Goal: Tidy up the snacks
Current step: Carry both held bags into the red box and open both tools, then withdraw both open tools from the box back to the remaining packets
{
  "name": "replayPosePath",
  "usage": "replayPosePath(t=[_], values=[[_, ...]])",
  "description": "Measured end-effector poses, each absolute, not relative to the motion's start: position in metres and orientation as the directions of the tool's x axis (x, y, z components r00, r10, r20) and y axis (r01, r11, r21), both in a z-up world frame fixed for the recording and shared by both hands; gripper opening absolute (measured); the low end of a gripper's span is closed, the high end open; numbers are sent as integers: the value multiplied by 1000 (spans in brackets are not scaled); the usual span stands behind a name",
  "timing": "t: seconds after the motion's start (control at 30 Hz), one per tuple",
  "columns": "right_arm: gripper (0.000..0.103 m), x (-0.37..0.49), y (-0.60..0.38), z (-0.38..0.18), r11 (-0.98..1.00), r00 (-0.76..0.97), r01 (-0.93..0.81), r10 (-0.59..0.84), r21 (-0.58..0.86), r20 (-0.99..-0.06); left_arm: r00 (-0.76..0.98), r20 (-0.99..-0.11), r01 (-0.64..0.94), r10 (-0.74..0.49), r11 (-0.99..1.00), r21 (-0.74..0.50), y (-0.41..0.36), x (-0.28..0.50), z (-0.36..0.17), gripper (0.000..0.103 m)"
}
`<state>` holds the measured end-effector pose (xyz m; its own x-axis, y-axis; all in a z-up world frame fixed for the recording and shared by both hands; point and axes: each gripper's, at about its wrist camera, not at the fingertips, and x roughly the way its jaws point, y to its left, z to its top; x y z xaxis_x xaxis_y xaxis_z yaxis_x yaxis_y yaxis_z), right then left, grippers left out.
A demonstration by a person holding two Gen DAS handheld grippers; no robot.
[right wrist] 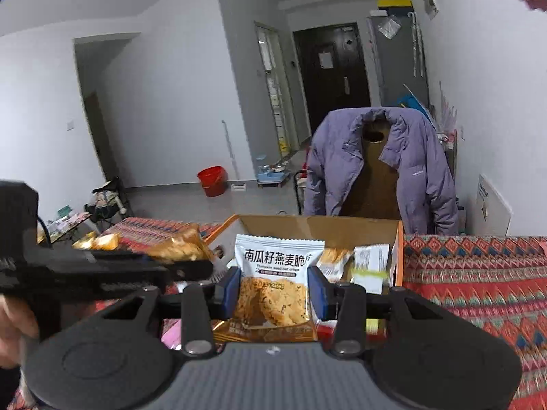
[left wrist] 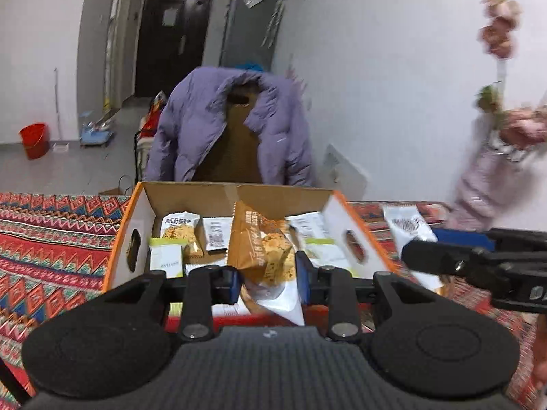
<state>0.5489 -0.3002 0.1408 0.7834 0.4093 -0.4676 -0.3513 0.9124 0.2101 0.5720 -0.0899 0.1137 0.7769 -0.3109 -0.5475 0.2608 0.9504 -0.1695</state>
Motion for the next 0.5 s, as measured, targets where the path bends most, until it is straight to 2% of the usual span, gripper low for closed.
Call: replayPosePath(t=[0.13, 0.2, 0.23, 0.3, 0.33, 0.37, 0.5], values=[[42, 604, -295, 120, 906, 755, -323, 420, 273, -504, 760, -575, 242, -303, 953, -183, -100, 616, 83, 31], [42, 625, -288, 110, 912, 749, -313, 409, 265, -522, 748, -577, 265, -328, 945, -194, -102, 628, 69, 37], [42, 634, -283, 104, 915, 743, -307, 403, 263, -534, 745, -577, 274, -335, 942, -193, -103, 631, 63, 42], [42, 646, -276, 96, 925, 743, -296, 379, 238, -551, 757, -589, 228, -283, 959, -168, -101, 635, 54, 62], [42, 651, -274, 92, 928, 742, -295, 373, 229, -557, 762, -589, 216, -270, 963, -163, -95, 636, 50, 81], [42, 655, -273, 88, 925, 737, -296, 379, 237, -560, 763, -580, 229, -284, 959, -169, -87, 635, 48, 87], [45, 660, -267, 73, 913, 707, -309, 407, 264, -578, 795, -553, 220, -249, 968, -119, -59, 625, 55, 88]])
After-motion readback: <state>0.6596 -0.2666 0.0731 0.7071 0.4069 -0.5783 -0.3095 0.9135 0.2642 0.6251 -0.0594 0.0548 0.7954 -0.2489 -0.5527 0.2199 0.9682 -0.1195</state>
